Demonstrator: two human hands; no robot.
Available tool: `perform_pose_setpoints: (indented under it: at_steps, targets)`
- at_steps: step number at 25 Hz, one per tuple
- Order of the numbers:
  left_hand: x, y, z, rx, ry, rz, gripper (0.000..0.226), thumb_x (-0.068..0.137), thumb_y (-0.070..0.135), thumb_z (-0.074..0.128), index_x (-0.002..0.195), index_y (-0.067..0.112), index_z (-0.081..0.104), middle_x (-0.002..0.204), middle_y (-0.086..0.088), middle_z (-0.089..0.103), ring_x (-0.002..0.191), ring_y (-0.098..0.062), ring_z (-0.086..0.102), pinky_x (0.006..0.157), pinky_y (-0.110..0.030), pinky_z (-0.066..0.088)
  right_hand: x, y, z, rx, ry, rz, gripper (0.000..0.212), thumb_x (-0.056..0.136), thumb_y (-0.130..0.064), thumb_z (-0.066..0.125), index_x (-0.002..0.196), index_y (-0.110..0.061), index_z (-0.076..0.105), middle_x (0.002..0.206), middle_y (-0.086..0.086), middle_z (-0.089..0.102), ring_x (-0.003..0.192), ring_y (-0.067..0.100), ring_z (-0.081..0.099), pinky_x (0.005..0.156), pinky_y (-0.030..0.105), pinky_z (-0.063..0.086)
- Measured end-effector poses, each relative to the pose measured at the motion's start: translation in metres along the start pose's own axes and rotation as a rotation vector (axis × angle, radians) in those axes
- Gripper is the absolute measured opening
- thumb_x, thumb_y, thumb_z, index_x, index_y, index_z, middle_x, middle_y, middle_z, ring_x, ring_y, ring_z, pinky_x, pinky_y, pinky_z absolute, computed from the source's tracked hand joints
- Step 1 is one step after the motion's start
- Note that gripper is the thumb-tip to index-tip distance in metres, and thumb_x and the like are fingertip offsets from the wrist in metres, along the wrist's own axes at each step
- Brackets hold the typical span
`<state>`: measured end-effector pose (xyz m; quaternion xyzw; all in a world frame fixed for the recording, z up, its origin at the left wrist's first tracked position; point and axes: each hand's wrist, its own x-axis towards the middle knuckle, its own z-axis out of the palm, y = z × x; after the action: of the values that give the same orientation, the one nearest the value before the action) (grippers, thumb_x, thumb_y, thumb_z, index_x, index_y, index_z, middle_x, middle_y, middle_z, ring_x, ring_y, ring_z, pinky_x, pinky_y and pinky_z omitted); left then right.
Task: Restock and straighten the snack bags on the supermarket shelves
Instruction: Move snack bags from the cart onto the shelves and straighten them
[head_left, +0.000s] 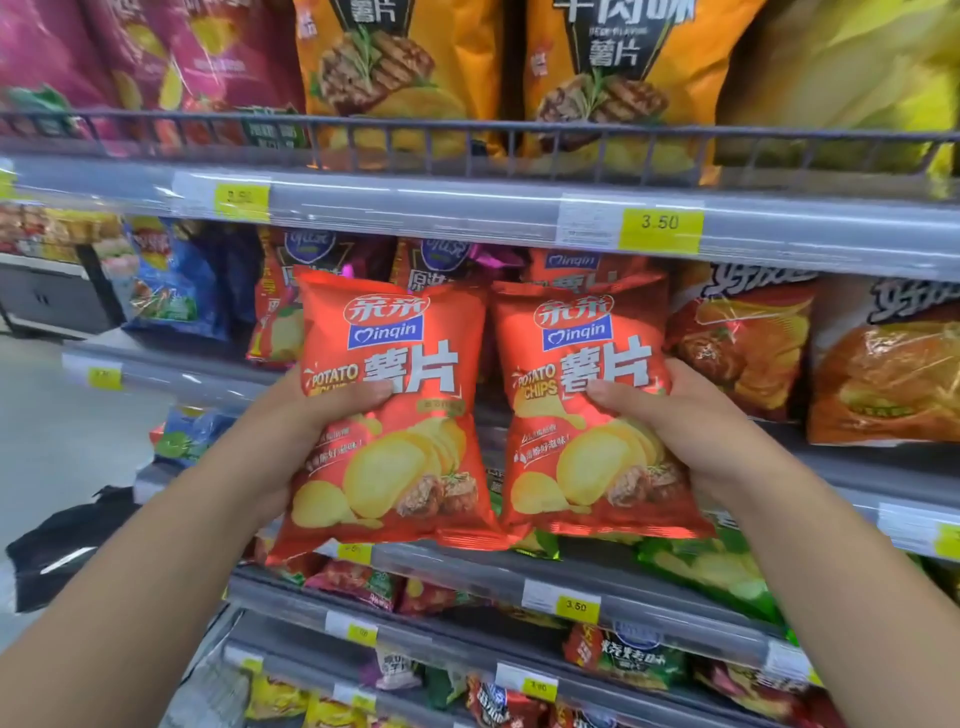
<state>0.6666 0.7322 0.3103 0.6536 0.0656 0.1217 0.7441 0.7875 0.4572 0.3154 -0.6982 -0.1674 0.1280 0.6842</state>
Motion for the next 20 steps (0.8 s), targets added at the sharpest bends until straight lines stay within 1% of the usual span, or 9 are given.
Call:
perform_pose_setpoints:
  at_steps: [4,8,11,14,16,20]
  targets:
    - [0.012,-0.003,0.030,-0.003,-0.048,0.008,0.103,0.015,0.047,0.096,0.112,0.022,0.068,0.101,-0.009,0.076,0.081,-0.028,0.075,0.057,-0.034,0.059,-0.005,-0.004,-0.031,-0.028,0.022,-0.018,0.054,0.066,-0.031,0.080,0.115,-0.017,0.066,0.101,0.004,0.075,0.090,0.025,0.073,0.084,0.043,0.056]
    - [0.025,-0.009,0.066,-0.013,-0.111,0.022,0.098,0.016,0.044,0.096,0.108,0.021,0.071,0.100,-0.010,0.076,0.079,-0.027,0.075,0.057,-0.032,0.058,-0.014,-0.004,-0.066,-0.020,0.082,-0.034,0.061,0.063,-0.031,0.081,0.119,-0.016,0.063,0.102,0.005,0.075,0.091,0.025,0.073,0.083,0.043,0.057]
    - [0.028,-0.011,0.083,-0.006,-0.126,0.036,0.096,0.018,0.044,0.096,0.109,0.022,0.070,0.100,-0.008,0.076,0.082,-0.027,0.075,0.058,-0.033,0.059,-0.019,-0.002,-0.085,0.005,0.094,-0.038,0.057,0.067,-0.028,0.079,0.120,-0.016,0.063,0.103,0.005,0.075,0.091,0.025,0.073,0.081,0.042,0.057]
    - [0.029,-0.014,0.081,-0.010,-0.106,0.022,0.088,0.028,0.038,0.095,0.110,0.020,0.070,0.103,-0.010,0.075,0.084,-0.028,0.075,0.059,-0.034,0.059,-0.018,0.000,-0.087,0.021,0.092,-0.052,0.058,0.066,-0.027,0.079,0.120,-0.016,0.062,0.102,0.005,0.075,0.090,0.025,0.073,0.076,0.039,0.059]
    - [0.028,-0.015,0.070,-0.008,-0.097,0.017,0.090,0.026,0.041,0.096,0.110,0.020,0.071,0.105,-0.011,0.075,0.087,-0.029,0.074,0.062,-0.035,0.059,-0.015,-0.001,-0.080,0.016,0.087,-0.054,0.058,0.064,-0.027,0.078,0.119,-0.015,0.062,0.100,0.004,0.075,0.088,0.024,0.073,0.072,0.037,0.060]
    - [0.026,-0.017,0.037,-0.010,-0.056,-0.014,0.084,0.029,0.038,0.096,0.107,0.023,0.071,0.106,-0.011,0.075,0.087,-0.031,0.074,0.063,-0.038,0.060,0.001,-0.006,-0.064,0.027,0.151,-0.070,0.070,0.056,-0.032,0.082,0.121,-0.016,0.061,0.101,0.005,0.075,0.088,0.026,0.073,0.081,0.044,0.058]
